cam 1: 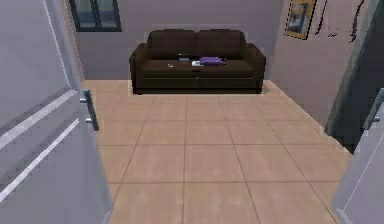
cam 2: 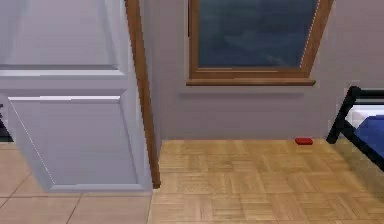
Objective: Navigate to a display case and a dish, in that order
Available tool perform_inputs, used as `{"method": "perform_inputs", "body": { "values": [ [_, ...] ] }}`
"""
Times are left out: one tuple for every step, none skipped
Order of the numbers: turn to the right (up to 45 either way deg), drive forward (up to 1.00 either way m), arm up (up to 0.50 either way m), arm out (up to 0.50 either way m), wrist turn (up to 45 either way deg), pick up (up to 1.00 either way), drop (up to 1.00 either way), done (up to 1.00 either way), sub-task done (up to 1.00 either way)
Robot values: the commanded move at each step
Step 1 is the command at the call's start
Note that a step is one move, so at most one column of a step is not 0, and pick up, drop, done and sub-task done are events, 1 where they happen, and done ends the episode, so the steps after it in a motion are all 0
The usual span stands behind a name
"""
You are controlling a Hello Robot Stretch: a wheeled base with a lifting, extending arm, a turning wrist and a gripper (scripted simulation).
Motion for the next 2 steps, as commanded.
{"method": "perform_inputs", "body": {
  "values": [
    [0.0,1.00,0.00,0.00,0.0,0.00,0.00,0.00,0.00],
    [0.0,0.50,0.00,0.00,0.0,0.00,0.00,0.00,0.00]
  ]
}}
